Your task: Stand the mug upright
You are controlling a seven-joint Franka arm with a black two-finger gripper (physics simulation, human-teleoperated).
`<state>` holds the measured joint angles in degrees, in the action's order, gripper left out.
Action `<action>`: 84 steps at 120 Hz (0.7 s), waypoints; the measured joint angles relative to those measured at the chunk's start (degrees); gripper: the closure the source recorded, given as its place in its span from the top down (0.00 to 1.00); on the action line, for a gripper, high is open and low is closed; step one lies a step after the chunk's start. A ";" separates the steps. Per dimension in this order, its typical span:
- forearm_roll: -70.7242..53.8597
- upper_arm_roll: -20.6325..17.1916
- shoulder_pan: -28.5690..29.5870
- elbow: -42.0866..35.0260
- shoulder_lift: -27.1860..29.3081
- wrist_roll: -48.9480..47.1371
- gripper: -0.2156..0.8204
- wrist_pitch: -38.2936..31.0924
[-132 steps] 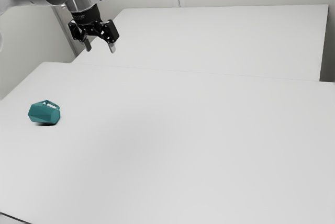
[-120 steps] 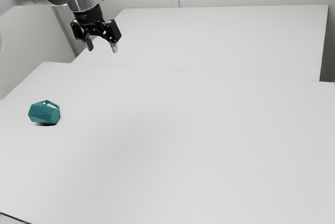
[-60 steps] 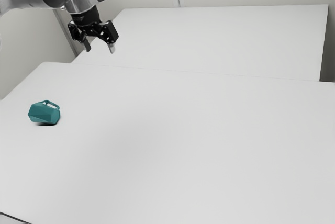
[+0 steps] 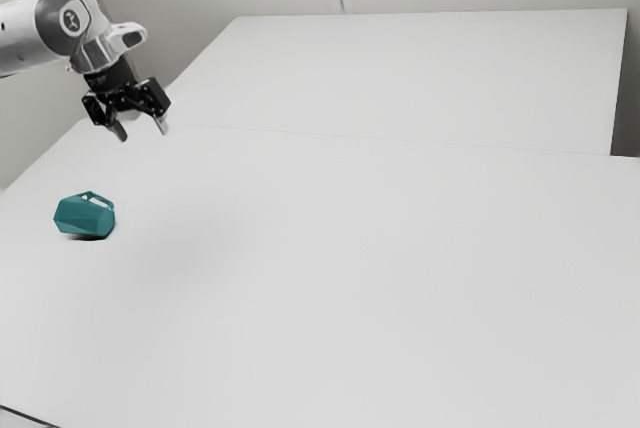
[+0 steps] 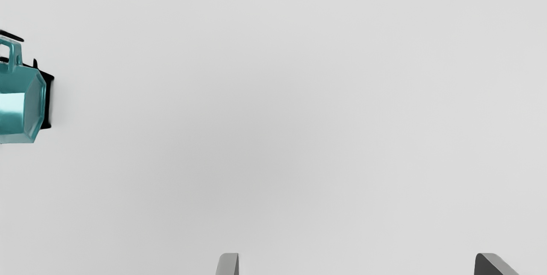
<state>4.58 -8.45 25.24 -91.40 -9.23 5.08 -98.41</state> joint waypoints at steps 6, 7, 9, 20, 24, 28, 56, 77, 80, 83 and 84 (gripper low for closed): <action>0.43 0.01 1.37 0.11 -0.97 2.12 0.79 -0.53; 0.51 0.01 1.60 0.12 -1.15 2.48 0.79 -0.62; 0.72 0.00 2.09 0.14 -1.50 3.23 0.79 -0.78; 2.04 0.08 4.58 0.50 -3.07 7.79 0.79 -1.85; 2.72 0.13 5.48 0.63 -3.49 9.59 0.79 -2.18; 3.33 0.16 6.46 0.82 -4.13 11.38 0.79 -2.53; 7.89 0.35 13.35 6.23 -10.71 23.63 0.79 -3.89; 10.40 0.48 18.23 12.93 -18.26 31.47 0.79 -3.13; 10.55 0.51 18.94 13.40 -18.88 32.46 0.79 -2.95; 10.69 0.52 19.66 13.90 -19.58 33.41 0.79 -2.71; 10.74 0.52 19.92 14.07 -19.83 33.72 0.79 -2.63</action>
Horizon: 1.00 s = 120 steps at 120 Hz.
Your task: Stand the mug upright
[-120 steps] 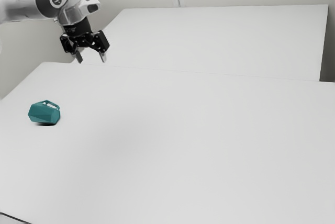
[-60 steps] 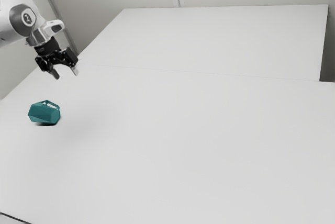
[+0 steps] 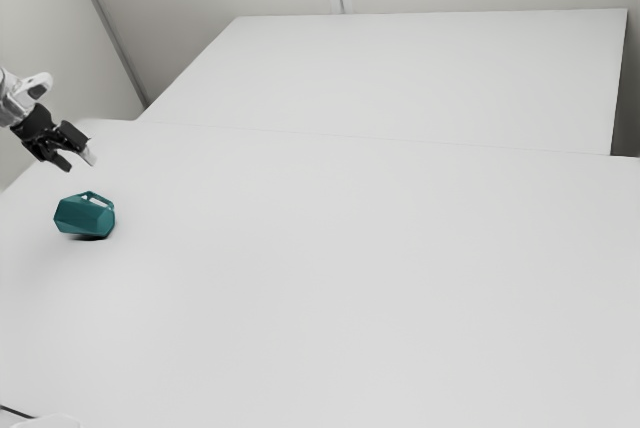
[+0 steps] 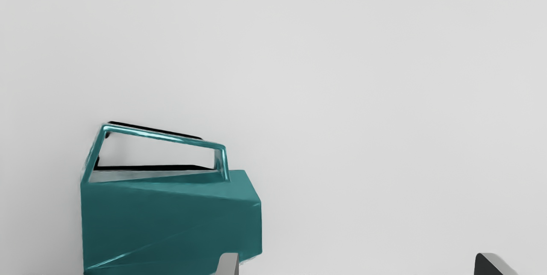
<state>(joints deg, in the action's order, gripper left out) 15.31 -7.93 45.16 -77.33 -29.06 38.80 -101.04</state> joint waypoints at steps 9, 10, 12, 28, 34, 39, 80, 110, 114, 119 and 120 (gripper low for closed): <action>0.32 0.00 1.87 1.00 -1.52 2.65 0.79 0.56; 0.35 0.00 2.08 1.05 -1.63 2.93 0.79 0.61; 0.40 -0.02 2.45 1.14 -1.86 3.48 0.79 0.71; 1.30 0.23 4.36 3.23 -4.30 7.68 0.79 1.42; 1.46 0.33 4.94 5.09 -6.25 9.07 0.79 1.58; 1.56 0.35 5.28 6.89 -7.96 10.20 0.79 1.69; 2.38 0.54 7.04 12.17 -13.90 17.00 0.79 1.44; 3.40 0.56 7.97 15.50 -17.52 19.93 0.79 1.75; 3.86 0.55 8.14 15.53 -17.85 20.23 0.79 1.94; 4.79 0.55 8.47 15.55 -18.24 20.58 0.79 2.35; 4.98 0.54 8.54 15.55 -18.32 20.65 0.79 2.44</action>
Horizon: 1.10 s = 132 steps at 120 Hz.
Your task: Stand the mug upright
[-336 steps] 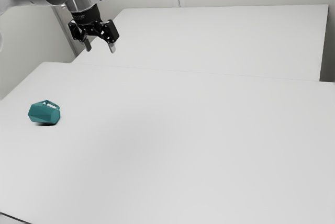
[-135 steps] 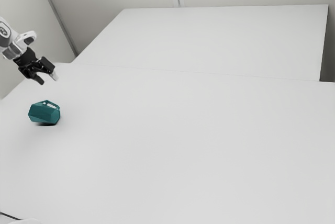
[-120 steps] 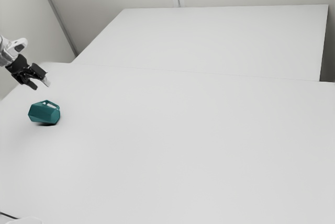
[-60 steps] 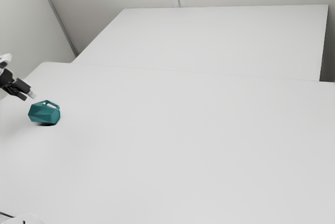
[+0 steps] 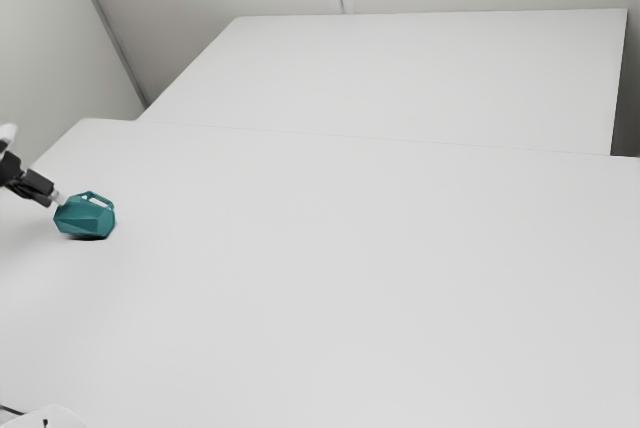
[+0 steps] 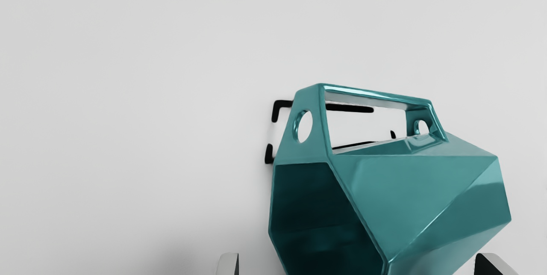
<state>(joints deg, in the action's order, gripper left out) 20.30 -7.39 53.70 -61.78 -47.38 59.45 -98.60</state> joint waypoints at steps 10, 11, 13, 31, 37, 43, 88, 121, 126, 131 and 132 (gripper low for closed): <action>2.25 -0.03 0.94 -0.01 -0.81 0.63 0.79 1.05; 2.45 -0.04 1.00 -0.02 -0.86 0.69 0.79 1.14; 2.80 -0.05 1.10 -0.02 -0.97 0.80 0.79 1.33; 5.22 -0.22 1.47 -0.03 -1.63 1.69 0.79 3.19; 5.84 -0.35 1.49 -0.03 -1.68 1.93 0.79 3.84; 6.39 -0.54 1.49 -0.03 -1.70 2.16 0.79 4.61; 10.78 -0.77 2.02 -0.12 -2.48 3.37 0.68 11.12; 11.39 -1.01 1.95 -0.05 -2.36 3.86 0.22 12.52; 11.52 -1.15 1.94 -0.04 -2.25 3.92 0.19 12.70; 11.61 -1.28 1.94 -0.04 -2.15 3.97 0.16 12.84; 11.63 -1.30 1.94 -0.04 -2.14 3.98 0.16 12.87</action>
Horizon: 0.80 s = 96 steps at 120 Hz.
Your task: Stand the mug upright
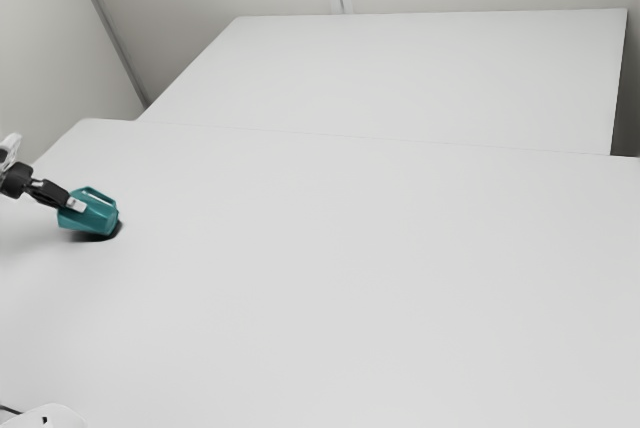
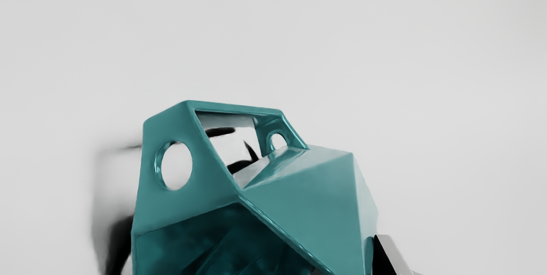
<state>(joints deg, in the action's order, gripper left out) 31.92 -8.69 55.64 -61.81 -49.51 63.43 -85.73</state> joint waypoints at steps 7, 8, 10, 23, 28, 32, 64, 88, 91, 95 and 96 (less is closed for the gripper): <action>0.08 -0.12 0.01 0.00 0.13 0.07 0.12 0.16; 0.09 -0.13 0.01 0.00 0.15 0.08 0.12 0.18; 0.11 -0.16 0.01 0.00 0.20 0.09 0.11 0.21; 0.10 -0.61 -0.15 -0.02 0.58 0.21 0.07 0.41; 0.06 -0.57 -0.23 -0.05 1.00 0.24 0.06 0.44; -0.07 -0.56 -0.33 -0.06 1.46 0.15 0.06 0.47; -4.57 -2.52 -2.20 -6.78 10.57 -2.00 0.04 -3.06; -11.55 -5.92 -5.91 -21.21 22.56 -5.32 0.03 -11.79; -12.45 -6.85 -6.01 -22.77 23.70 -5.87 0.03 -13.02; -13.67 -7.94 -6.07 -24.67 25.10 -6.61 0.03 -14.61; -13.99 -8.28 -6.05 -25.14 25.45 -6.80 0.03 -14.99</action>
<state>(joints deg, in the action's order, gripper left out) 17.94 -16.97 49.59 -86.95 -24.06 56.63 -100.72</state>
